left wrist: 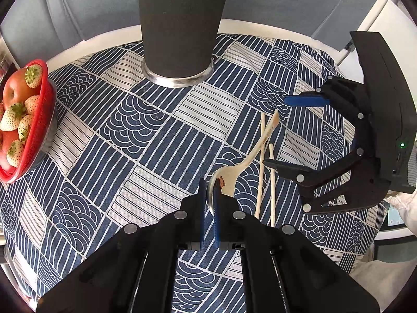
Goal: Organize utensils
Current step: 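Carry the spoon with the left gripper toward the holder while the right gripper steadies its handle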
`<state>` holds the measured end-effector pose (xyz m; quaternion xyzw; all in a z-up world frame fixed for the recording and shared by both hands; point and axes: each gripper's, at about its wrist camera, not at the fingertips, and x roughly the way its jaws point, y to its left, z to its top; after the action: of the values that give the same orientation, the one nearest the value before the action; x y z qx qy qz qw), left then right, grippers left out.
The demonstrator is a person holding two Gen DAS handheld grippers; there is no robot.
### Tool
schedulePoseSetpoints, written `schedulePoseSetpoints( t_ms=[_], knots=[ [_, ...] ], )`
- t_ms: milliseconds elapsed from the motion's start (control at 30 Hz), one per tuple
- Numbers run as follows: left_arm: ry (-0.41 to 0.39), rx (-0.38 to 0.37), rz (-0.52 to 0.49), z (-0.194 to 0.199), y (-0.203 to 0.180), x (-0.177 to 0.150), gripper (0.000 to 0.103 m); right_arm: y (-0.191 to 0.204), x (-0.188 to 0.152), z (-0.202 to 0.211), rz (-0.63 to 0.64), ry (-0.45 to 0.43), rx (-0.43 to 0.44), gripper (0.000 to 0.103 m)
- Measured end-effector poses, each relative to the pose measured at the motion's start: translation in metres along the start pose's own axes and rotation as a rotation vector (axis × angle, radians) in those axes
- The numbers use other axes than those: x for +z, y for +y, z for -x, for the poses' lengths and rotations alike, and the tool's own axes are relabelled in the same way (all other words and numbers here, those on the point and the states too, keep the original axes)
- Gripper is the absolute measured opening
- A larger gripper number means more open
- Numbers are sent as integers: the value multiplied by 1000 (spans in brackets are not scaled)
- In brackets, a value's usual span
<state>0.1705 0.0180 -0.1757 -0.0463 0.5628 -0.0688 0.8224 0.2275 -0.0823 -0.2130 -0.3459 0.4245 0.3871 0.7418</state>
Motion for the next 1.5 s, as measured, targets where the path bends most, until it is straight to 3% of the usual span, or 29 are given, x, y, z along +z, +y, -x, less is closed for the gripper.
schedulePoseSetpoints(
  t_ms=[33,67,100,133,300,500,533,600,633,800,933,967,1000,1067,1267,1500],
  knots=[
    [-1,-2,-7,1,-1,0,6,1,2,-3,1,17,18,44],
    [-6,-3,-11,3,-1,1,7,2,4,-6,0,51,53,7],
    [-6,-4,-13,4,0,2,7,3,4,-10,-1,80,61,0],
    [-7,-3,-14,5,0,2,7,4,6,-9,0,75,40,0],
    [-6,5,-47,16,-1,14,7,-3,11,4,-65,39,99,0],
    [-3,19,-112,30,-4,31,7,-9,17,22,-77,-38,79,5],
    [-1,22,-124,32,-5,33,7,-10,17,25,-77,-48,66,8],
    [5,26,-143,34,-5,37,7,-12,19,29,-86,-60,54,37],
    [6,25,-151,36,-5,39,7,-12,19,33,-89,-76,51,43],
    [1,24,-193,47,-10,49,7,-10,24,44,-71,-112,43,58],
    [-15,10,-231,56,-16,54,7,-2,31,48,-38,-114,13,56],
    [-20,6,-241,58,-19,54,7,-3,33,46,-42,-94,18,36],
    [-30,4,-247,61,-20,55,7,-3,35,43,-44,-63,35,23],
    [-49,4,-251,68,-23,59,8,-1,36,45,-40,-63,74,19],
    [-108,6,-269,87,-25,71,8,-8,41,60,-116,-113,100,18],
    [-201,4,-285,114,-25,92,8,-21,61,86,-145,-171,53,16]
  ],
)
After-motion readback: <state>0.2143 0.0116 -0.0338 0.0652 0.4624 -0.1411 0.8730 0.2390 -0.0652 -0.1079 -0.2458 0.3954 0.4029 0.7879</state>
